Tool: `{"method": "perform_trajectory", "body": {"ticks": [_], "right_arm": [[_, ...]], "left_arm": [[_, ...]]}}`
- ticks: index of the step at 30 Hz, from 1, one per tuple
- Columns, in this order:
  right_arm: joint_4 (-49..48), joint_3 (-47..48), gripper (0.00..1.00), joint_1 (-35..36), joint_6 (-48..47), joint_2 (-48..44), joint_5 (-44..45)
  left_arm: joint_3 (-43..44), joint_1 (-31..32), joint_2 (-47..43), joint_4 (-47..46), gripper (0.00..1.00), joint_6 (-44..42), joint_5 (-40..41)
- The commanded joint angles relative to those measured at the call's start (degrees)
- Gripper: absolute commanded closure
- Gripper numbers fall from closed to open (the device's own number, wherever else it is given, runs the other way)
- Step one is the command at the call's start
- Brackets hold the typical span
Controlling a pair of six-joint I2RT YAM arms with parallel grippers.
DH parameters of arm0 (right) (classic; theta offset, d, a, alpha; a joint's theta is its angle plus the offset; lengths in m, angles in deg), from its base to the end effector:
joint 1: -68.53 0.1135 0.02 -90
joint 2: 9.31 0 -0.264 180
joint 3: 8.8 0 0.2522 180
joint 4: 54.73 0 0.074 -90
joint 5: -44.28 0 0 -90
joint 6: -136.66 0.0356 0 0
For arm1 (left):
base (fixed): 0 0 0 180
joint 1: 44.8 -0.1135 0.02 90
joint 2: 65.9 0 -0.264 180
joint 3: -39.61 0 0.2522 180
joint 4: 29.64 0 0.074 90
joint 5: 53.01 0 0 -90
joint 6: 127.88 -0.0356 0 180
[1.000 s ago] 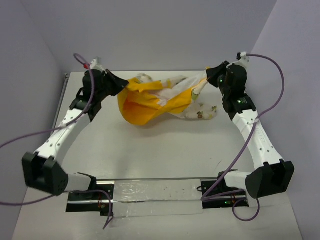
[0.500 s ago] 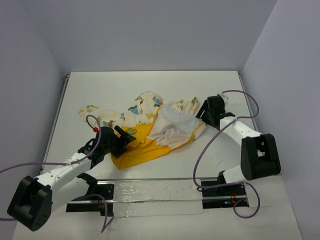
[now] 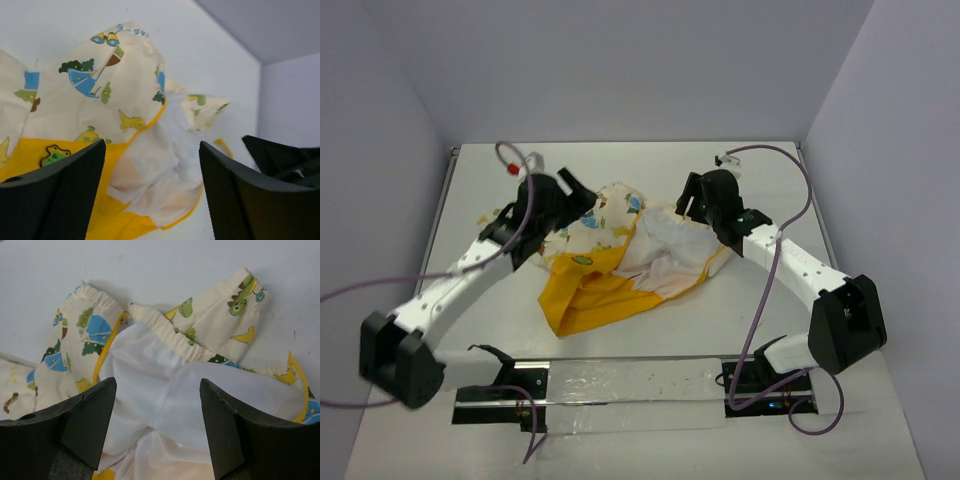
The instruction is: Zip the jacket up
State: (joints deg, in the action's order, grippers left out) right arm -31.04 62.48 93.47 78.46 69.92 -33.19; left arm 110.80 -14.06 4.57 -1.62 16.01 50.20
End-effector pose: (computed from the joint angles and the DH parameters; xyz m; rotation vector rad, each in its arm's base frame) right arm 0.2871 0.1250 0.2809 0.2572 2.1136 0.3586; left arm 0.2452 -0.1364 0.3156 -0.5663 2.0268 -0.6812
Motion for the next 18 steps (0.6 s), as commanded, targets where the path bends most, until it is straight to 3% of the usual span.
{"method": "perform_trajectory", "body": {"ticks": [1,6,10,13,14,18], "right_arm": [[0.60,-3.75,0.24,-0.50,0.55,-2.93,3.03],[1.41,-9.76,0.20,-1.53,1.05,-9.61,3.53],[1.26,-14.92,0.20,-2.42,1.16,-14.88,5.02],[1.50,-16.82,0.20,-3.16,1.07,-16.70,5.59],[1.55,-17.26,0.20,-3.29,1.07,-16.97,5.62],[1.41,-18.05,0.20,-3.85,1.16,-17.24,5.15]], "left_arm": [[15.07,1.15,14.43,3.36,0.13,-10.25,-1.54],[31.49,2.97,34.36,9.86,0.12,-13.99,0.66],[45.36,4.98,47.56,16.20,0.17,-17.04,2.98],[51.17,6.15,53.48,20.56,0.22,-17.87,4.09],[52.33,6.37,54.81,21.20,0.25,-17.95,4.52],[52.92,6.70,57.47,21.48,0.56,-16.89,5.97]]}}
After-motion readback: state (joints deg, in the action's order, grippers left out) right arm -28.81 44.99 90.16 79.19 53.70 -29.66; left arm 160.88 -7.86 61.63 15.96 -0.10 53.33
